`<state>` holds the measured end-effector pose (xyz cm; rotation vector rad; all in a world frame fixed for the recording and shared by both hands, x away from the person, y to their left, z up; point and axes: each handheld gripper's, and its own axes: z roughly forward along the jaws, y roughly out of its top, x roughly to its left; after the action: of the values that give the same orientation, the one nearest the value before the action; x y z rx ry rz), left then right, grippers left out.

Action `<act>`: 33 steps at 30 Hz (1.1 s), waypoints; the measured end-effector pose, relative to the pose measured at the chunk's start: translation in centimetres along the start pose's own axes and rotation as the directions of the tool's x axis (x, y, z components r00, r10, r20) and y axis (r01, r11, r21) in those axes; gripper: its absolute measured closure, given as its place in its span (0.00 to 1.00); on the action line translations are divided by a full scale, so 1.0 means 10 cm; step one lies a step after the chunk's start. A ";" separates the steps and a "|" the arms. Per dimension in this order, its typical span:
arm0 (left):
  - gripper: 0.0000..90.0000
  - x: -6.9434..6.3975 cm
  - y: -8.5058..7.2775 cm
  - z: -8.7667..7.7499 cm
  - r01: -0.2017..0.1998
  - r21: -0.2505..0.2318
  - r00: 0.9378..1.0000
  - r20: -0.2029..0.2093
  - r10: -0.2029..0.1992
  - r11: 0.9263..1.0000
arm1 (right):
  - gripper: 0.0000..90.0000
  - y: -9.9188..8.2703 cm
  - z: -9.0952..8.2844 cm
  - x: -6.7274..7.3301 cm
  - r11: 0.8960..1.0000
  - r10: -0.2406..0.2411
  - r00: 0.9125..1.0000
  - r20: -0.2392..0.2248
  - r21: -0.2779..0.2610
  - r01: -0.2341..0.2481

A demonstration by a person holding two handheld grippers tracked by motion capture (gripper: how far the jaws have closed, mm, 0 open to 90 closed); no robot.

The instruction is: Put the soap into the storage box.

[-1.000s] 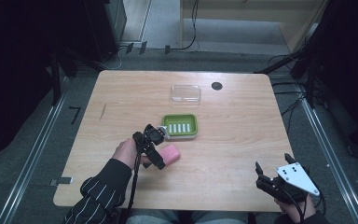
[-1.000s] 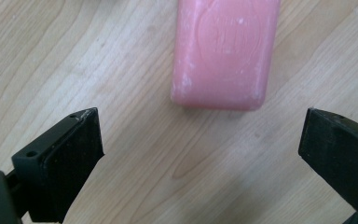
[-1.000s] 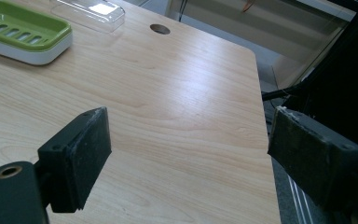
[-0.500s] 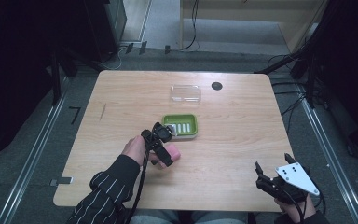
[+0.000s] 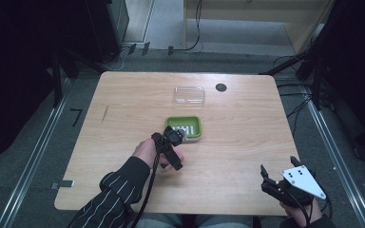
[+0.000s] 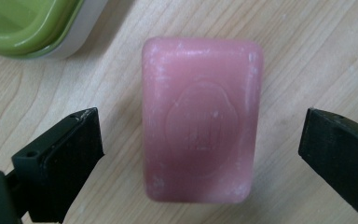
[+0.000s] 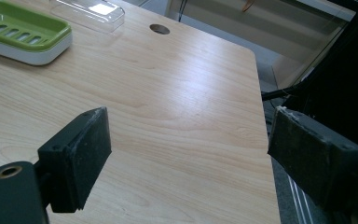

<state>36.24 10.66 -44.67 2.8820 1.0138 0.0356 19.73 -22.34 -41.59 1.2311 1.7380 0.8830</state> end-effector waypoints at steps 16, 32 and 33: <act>0.20 0.01 0.00 0.06 -0.001 -0.013 1.000 -0.011 0.000 1.000 | 0.15 0.00 0.00 0.00 1.000 0.000 1.000 -0.002 -0.001 0.000; 0.38 -0.01 0.00 0.09 -0.013 -0.008 1.000 -0.020 0.012 1.000 | 0.15 0.00 0.00 0.00 1.000 0.001 1.000 -0.002 -0.001 -0.001; 0.41 -0.01 -0.01 0.09 -0.018 -0.009 1.000 -0.018 0.018 1.000 | 0.15 0.00 0.00 0.00 1.000 0.001 1.000 -0.002 -0.002 -0.001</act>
<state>36.16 10.56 -45.54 2.8881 0.9881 0.0670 19.75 -22.37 -41.58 1.2301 1.7378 0.8867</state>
